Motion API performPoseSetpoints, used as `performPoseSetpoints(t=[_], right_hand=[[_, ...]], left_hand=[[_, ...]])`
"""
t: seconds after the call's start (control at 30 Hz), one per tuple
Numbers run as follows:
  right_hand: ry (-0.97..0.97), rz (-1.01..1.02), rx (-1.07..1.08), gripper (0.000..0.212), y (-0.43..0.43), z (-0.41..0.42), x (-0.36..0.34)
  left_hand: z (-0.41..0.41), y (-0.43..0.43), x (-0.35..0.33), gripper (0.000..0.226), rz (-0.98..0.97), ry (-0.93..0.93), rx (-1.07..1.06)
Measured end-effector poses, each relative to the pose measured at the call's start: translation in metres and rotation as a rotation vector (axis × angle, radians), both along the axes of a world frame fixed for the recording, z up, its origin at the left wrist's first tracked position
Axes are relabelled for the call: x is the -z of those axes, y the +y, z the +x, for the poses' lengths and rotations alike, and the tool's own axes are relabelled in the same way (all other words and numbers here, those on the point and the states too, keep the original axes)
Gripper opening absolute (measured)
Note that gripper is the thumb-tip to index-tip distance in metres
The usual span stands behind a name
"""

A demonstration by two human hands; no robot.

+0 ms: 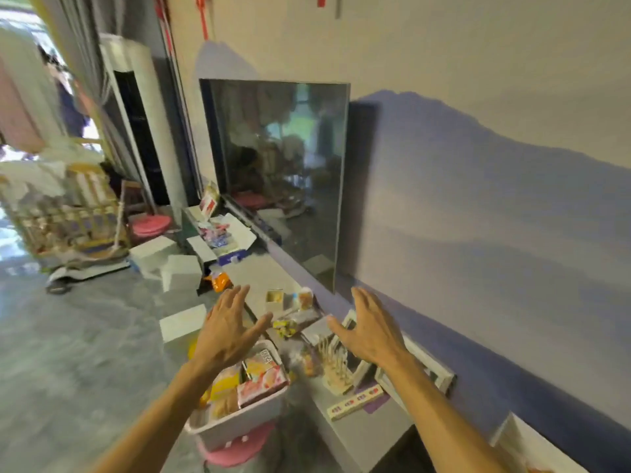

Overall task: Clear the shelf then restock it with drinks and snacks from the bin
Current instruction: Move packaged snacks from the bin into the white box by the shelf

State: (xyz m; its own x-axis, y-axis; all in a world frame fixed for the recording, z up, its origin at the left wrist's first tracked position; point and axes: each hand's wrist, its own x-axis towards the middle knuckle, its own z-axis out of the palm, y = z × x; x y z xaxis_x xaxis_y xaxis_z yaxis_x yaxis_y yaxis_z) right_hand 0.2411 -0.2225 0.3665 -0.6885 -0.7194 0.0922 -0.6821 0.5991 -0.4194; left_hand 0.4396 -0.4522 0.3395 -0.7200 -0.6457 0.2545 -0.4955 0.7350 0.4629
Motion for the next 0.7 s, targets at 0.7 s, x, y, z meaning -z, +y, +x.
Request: performPoseSetpoints(t=[0.7], right_hand=[[-0.112, 0.429, -0.419, 0.093, -0.366, 0.063, 0.199]], left_hand=[[0.095, -0.257, 0.199, 0.079, 0.409, -0.217, -0.292]])
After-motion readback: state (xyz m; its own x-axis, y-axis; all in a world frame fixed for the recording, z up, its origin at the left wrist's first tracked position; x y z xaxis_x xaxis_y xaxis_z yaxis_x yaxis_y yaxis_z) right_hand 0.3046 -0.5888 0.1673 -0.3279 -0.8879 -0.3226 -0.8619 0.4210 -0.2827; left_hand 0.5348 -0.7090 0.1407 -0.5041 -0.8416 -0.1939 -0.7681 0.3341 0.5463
